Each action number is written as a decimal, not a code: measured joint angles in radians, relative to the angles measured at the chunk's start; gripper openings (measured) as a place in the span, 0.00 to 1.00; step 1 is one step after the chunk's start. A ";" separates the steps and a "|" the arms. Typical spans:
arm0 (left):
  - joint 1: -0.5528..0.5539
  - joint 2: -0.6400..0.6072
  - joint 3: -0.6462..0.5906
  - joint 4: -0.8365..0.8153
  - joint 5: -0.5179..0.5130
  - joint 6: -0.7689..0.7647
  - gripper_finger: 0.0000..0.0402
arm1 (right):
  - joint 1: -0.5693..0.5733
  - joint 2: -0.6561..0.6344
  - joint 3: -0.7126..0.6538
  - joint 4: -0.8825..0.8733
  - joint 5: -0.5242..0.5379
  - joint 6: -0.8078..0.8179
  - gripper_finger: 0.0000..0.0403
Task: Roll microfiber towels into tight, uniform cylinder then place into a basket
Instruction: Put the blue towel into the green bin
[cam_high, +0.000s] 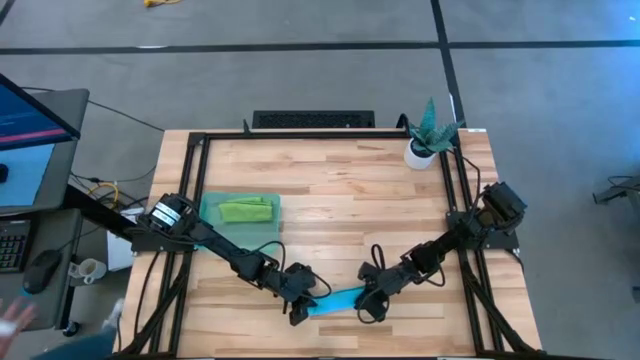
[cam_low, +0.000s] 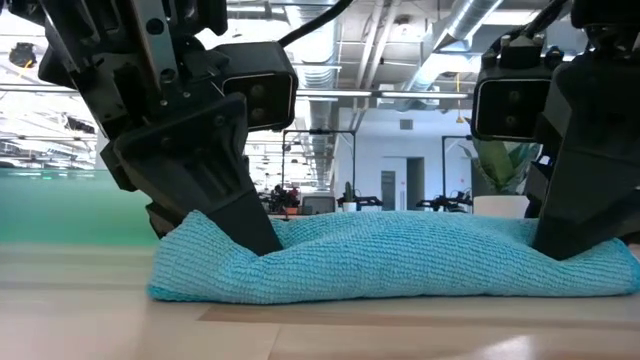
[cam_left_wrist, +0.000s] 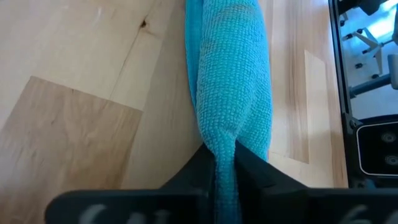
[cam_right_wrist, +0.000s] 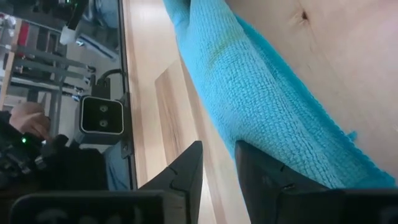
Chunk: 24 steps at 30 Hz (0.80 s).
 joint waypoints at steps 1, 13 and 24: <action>0.000 0.000 0.000 0.000 0.000 0.000 0.04 | 0.004 0.000 0.000 0.001 0.002 0.007 0.30; 0.000 0.000 0.000 0.000 0.000 -0.002 0.04 | 0.006 0.006 0.027 -0.010 -0.012 -0.026 0.48; 0.008 0.000 0.000 0.000 0.008 -0.010 0.04 | -0.017 -0.044 0.024 -0.028 -0.124 -0.117 0.54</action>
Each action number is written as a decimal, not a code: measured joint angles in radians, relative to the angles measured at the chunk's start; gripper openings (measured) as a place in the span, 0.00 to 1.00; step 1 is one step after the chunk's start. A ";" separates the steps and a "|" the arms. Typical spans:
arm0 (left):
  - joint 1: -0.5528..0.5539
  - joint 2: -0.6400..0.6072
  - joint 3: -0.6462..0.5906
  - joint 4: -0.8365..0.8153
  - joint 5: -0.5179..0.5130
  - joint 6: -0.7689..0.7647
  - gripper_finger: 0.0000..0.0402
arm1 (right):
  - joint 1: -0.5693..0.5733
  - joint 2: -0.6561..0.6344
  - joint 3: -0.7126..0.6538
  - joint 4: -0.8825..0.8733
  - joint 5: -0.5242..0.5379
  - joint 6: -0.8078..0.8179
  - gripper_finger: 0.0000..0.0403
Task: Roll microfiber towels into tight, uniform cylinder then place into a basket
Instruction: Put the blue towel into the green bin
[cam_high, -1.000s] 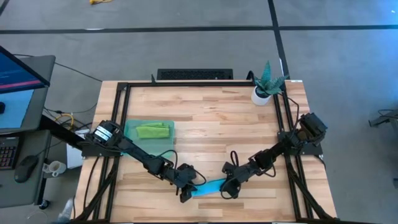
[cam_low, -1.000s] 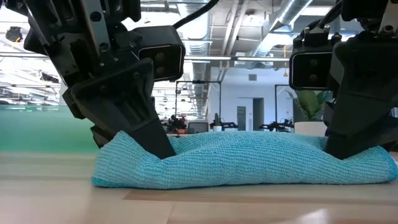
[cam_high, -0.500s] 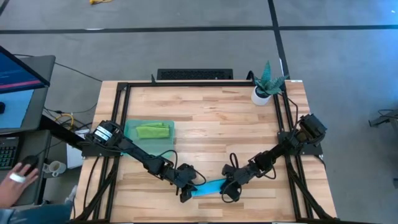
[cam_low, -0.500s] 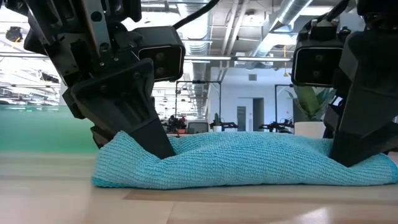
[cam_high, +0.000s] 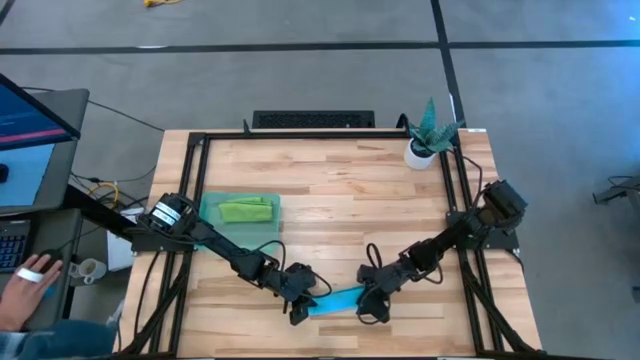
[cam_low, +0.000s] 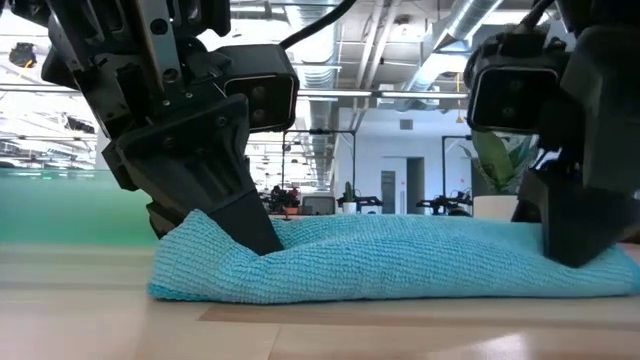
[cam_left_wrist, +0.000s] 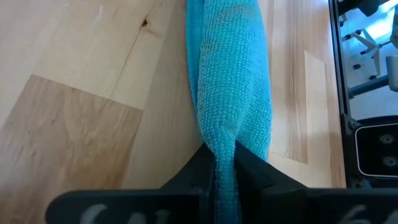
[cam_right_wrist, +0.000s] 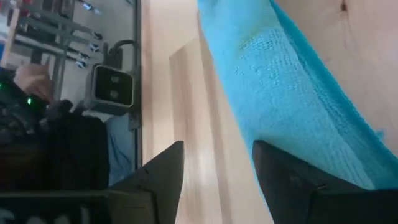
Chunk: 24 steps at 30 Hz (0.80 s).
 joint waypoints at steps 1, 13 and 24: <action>0.000 0.000 0.000 0.000 0.001 0.000 0.04 | 0.000 -0.020 -0.002 -0.016 0.000 -0.019 0.54; 0.007 0.000 0.000 -0.006 0.016 -0.013 0.04 | 0.010 -0.295 0.001 -0.241 0.221 -0.362 0.52; 0.009 0.000 0.000 -0.007 0.020 -0.009 0.04 | 0.000 -0.179 0.002 -0.223 0.179 -0.389 0.52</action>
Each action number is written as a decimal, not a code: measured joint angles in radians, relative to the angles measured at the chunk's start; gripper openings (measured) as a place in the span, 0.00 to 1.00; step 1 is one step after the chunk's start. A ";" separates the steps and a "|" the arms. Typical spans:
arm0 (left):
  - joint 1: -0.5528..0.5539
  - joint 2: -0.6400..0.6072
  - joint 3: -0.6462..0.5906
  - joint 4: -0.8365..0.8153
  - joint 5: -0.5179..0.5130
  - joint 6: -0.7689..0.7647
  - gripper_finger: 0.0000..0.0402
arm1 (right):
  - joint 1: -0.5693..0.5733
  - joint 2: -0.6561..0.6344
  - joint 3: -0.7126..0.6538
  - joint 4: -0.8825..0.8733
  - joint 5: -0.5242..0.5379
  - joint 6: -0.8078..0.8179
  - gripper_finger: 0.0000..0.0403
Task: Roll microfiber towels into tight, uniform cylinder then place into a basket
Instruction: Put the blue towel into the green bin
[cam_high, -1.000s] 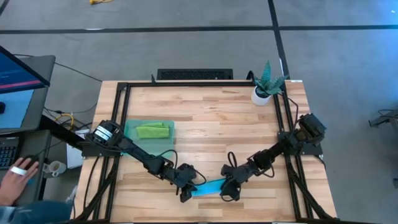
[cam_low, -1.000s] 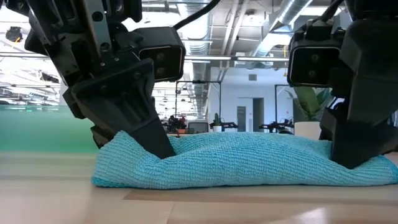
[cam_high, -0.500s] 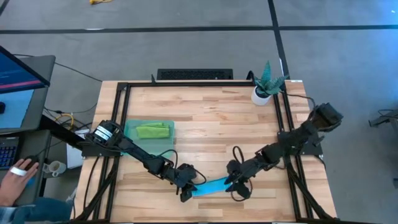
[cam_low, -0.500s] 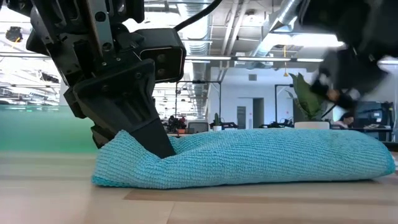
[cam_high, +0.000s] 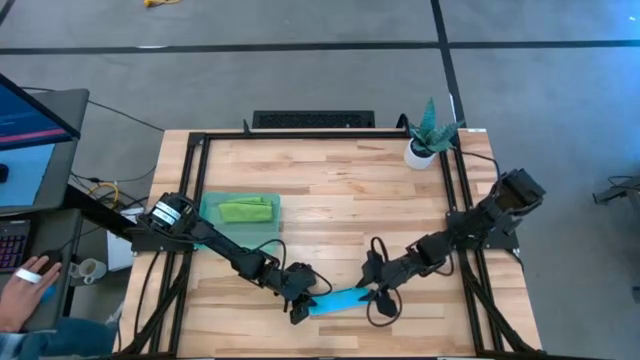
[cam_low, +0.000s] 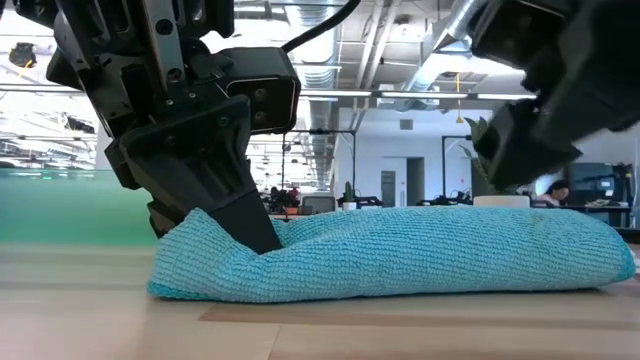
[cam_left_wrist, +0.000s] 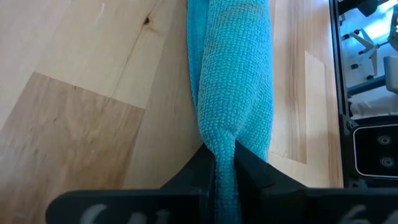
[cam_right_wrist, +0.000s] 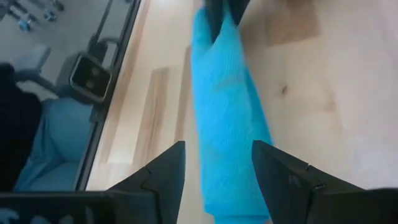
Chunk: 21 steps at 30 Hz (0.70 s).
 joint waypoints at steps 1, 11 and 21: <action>0.000 0.000 0.000 0.000 0.000 0.000 0.04 | 0.001 0.013 0.000 0.006 -0.006 0.000 0.52; 0.000 0.000 0.000 0.000 0.000 0.001 0.04 | -0.005 0.112 0.002 0.013 -0.011 0.022 0.52; 0.000 0.000 0.000 0.000 -0.002 0.006 0.04 | -0.024 0.186 0.009 0.046 -0.134 0.074 0.50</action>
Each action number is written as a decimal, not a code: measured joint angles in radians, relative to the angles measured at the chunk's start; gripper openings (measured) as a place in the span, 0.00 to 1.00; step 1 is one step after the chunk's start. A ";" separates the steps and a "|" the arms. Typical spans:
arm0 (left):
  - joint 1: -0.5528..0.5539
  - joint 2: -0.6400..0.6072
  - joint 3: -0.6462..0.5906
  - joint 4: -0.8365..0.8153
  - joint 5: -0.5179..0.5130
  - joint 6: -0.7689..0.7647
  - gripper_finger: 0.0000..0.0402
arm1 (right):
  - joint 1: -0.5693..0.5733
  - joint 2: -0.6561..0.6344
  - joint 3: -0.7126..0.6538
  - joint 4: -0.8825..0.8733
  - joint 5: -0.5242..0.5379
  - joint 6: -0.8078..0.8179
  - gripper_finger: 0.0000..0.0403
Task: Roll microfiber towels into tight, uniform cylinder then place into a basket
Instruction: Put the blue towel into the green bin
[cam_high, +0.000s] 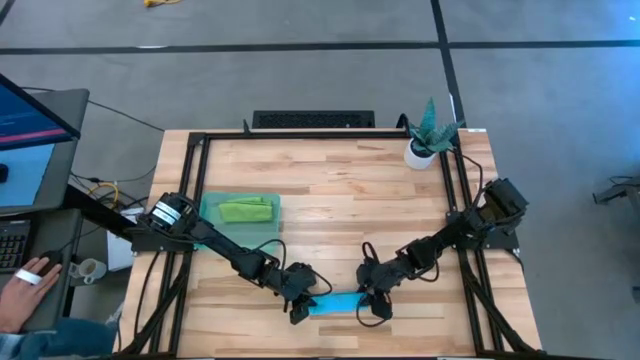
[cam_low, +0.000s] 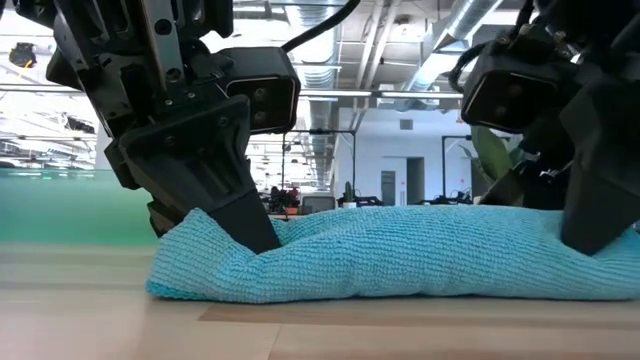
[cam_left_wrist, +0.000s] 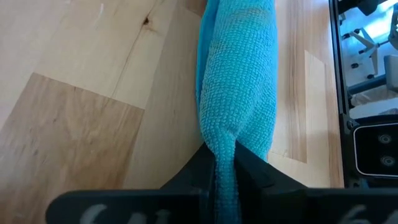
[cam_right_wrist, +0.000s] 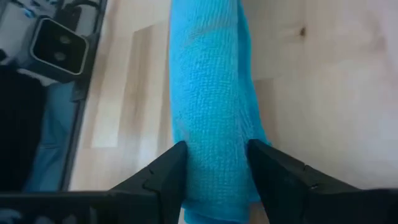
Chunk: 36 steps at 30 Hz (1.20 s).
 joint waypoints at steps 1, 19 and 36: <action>0.000 0.000 0.000 0.000 -0.003 0.003 0.04 | -0.004 0.005 0.000 0.002 -0.019 0.009 0.49; 0.023 -0.032 -0.004 -0.016 0.021 0.070 0.04 | -0.021 0.013 -0.007 0.070 -0.111 0.035 0.09; 0.083 -0.179 -0.003 -0.283 0.107 0.136 0.04 | -0.022 0.016 0.136 -0.061 -0.055 -0.078 0.06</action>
